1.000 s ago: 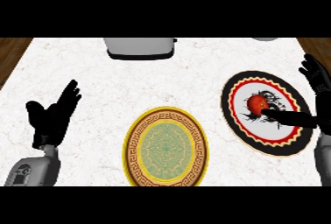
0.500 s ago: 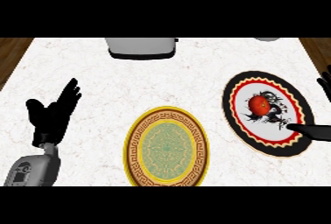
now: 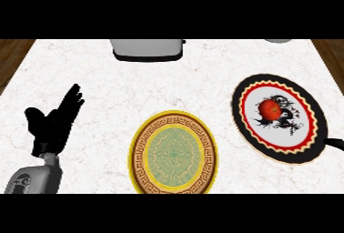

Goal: Pick the tomato from the plate and place it in the plate

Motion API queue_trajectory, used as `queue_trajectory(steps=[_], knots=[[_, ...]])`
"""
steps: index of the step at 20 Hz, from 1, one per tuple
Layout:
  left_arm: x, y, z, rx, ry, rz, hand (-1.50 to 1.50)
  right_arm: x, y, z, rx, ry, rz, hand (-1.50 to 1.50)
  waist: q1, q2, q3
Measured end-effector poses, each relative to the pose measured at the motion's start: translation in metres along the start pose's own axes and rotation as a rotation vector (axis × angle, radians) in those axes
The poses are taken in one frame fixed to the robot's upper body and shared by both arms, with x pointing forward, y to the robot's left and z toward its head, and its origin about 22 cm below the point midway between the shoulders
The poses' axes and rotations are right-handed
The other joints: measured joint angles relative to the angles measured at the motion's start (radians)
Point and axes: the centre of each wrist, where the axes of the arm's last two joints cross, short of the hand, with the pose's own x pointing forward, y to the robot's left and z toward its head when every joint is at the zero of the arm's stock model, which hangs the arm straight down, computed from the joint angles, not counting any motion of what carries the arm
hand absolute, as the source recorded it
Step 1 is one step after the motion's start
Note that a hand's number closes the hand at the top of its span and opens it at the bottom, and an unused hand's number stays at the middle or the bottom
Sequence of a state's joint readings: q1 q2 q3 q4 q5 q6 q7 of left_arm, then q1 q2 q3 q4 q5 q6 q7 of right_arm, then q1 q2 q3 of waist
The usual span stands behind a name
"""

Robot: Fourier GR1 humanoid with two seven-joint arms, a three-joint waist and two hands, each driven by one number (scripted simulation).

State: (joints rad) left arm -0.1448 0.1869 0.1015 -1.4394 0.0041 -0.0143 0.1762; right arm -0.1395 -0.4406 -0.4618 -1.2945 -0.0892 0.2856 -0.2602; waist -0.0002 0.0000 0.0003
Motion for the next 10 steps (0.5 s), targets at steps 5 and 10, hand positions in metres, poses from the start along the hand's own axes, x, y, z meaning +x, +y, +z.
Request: queue_trajectory(steps=[5,10], knots=[[0.007,0.003,-0.004,-0.009,0.001,0.000,0.00,-0.005,-0.028,0.001,-0.011,0.008,0.027,-1.50,0.001,0.000,0.000],[0.003,0.000,-0.006,-0.011,0.000,-0.002,0.00,-0.018,-0.043,0.001,-0.013,0.037,0.068,-1.50,0.002,0.001,0.000]])
